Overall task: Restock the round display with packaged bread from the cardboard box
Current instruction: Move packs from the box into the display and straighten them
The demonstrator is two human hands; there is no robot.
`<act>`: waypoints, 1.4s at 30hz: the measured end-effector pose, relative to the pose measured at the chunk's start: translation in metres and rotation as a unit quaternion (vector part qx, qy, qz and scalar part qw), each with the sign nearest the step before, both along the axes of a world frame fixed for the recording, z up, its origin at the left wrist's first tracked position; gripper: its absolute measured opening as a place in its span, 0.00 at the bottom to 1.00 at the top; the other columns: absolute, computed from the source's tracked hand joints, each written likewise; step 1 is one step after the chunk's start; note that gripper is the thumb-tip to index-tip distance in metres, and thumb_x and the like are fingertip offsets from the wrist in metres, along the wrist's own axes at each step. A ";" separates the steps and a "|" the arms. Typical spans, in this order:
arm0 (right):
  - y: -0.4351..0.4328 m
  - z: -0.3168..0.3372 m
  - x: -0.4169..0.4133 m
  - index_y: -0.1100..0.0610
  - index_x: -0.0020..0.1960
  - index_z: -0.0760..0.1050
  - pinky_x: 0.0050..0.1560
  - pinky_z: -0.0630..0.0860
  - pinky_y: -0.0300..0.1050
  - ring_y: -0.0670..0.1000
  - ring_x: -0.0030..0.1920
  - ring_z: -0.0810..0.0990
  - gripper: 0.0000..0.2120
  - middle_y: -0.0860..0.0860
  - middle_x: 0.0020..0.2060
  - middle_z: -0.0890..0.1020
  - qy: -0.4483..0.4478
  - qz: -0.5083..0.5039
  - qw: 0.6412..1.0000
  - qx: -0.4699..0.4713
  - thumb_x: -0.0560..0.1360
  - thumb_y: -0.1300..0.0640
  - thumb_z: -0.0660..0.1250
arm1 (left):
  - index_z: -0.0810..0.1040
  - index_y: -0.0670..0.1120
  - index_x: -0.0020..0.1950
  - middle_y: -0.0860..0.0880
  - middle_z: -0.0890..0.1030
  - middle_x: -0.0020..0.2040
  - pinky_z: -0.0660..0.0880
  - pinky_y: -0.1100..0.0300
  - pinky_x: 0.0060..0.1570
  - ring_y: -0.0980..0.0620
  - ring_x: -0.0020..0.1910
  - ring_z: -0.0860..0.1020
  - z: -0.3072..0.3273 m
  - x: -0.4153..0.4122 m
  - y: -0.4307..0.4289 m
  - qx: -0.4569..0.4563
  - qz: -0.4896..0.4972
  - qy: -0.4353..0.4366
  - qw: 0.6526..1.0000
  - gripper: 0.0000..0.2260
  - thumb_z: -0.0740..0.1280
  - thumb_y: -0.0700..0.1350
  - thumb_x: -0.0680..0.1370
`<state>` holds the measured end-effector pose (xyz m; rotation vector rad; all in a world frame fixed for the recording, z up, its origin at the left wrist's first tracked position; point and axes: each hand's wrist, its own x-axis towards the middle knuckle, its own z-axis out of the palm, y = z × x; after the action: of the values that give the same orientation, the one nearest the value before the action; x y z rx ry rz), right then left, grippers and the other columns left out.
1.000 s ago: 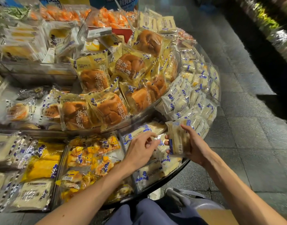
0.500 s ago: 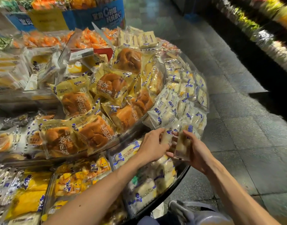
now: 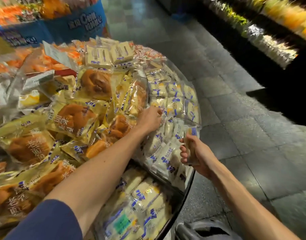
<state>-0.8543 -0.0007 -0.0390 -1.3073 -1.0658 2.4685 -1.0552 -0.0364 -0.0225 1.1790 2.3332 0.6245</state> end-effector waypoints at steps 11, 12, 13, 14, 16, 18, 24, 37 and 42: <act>0.013 -0.007 -0.013 0.63 0.56 0.75 0.45 0.79 0.56 0.55 0.43 0.82 0.16 0.57 0.42 0.83 0.021 -0.042 0.999 0.016 0.82 0.49 0.62 | 0.77 0.47 0.55 0.51 0.77 0.49 0.73 0.58 0.53 0.55 0.48 0.76 0.007 0.028 -0.027 0.103 -0.033 0.069 0.992 0.14 0.62 0.56 0.82; 0.013 -0.007 -0.014 0.62 0.58 0.76 0.48 0.80 0.58 0.56 0.49 0.83 0.17 0.57 0.47 0.84 0.029 -0.028 0.999 0.033 0.81 0.49 0.64 | 0.77 0.49 0.54 0.54 0.78 0.45 0.74 0.61 0.47 0.59 0.43 0.76 0.014 0.041 -0.035 0.106 -0.041 -0.013 0.993 0.13 0.63 0.58 0.81; 0.013 -0.006 -0.016 0.64 0.59 0.76 0.49 0.80 0.60 0.58 0.53 0.83 0.19 0.59 0.51 0.85 0.039 -0.015 0.998 0.044 0.80 0.48 0.66 | 0.77 0.50 0.55 0.55 0.78 0.42 0.75 0.64 0.42 0.62 0.38 0.77 0.019 0.052 -0.043 0.093 -0.045 -0.082 0.991 0.14 0.65 0.60 0.79; 0.012 -0.005 -0.017 0.65 0.58 0.75 0.50 0.81 0.61 0.59 0.55 0.84 0.21 0.60 0.52 0.84 0.044 -0.008 0.998 0.051 0.77 0.48 0.69 | 0.77 0.52 0.56 0.56 0.79 0.39 0.75 0.67 0.40 0.64 0.35 0.77 0.019 0.060 -0.050 0.083 -0.042 -0.122 0.988 0.15 0.69 0.60 0.77; 0.009 -0.001 -0.019 0.64 0.52 0.74 0.46 0.82 0.58 0.60 0.48 0.85 0.20 0.60 0.45 0.84 0.040 -0.004 0.997 0.067 0.72 0.48 0.73 | 0.77 0.52 0.59 0.55 0.80 0.34 0.76 0.67 0.40 0.65 0.31 0.76 0.012 0.065 -0.058 0.087 -0.025 -0.140 0.986 0.16 0.75 0.53 0.74; 0.007 0.000 -0.022 0.59 0.51 0.72 0.39 0.79 0.51 0.55 0.43 0.84 0.20 0.58 0.44 0.83 0.010 0.005 0.994 0.107 0.70 0.48 0.76 | 0.76 0.50 0.62 0.54 0.81 0.32 0.77 0.63 0.42 0.64 0.30 0.77 0.007 0.063 -0.061 0.090 -0.007 -0.146 0.985 0.19 0.75 0.46 0.73; 0.014 -0.020 -0.024 0.56 0.61 0.71 0.36 0.75 0.42 0.48 0.37 0.81 0.20 0.57 0.50 0.81 -0.087 0.050 0.957 0.272 0.76 0.49 0.72 | 0.77 0.49 0.60 0.50 0.82 0.45 0.77 0.57 0.50 0.54 0.43 0.80 -0.001 0.043 -0.062 -0.011 -0.061 -0.070 0.996 0.14 0.73 0.46 0.76; -0.013 -0.030 -0.007 0.56 0.66 0.71 0.54 0.75 0.49 0.52 0.48 0.79 0.20 0.52 0.47 0.82 -0.201 0.210 0.798 0.527 0.78 0.48 0.68 | 0.79 0.44 0.60 0.44 0.76 0.57 0.76 0.52 0.52 0.44 0.57 0.75 -0.014 0.051 -0.070 -0.128 -0.235 0.303 0.914 0.10 0.63 0.44 0.83; -0.057 -0.012 0.088 0.56 0.54 0.79 0.46 0.76 0.47 0.51 0.40 0.79 0.09 0.48 0.38 0.80 -0.265 0.105 0.778 0.560 0.77 0.52 0.70 | 0.80 0.42 0.59 0.43 0.80 0.51 0.75 0.53 0.50 0.45 0.49 0.78 0.006 0.077 -0.080 -0.030 -0.237 0.276 0.931 0.11 0.64 0.47 0.82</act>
<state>-0.7659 -0.0573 -0.0507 -1.3938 -2.3437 0.9756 -0.9778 -0.1164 -0.0162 2.0016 2.3098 0.0444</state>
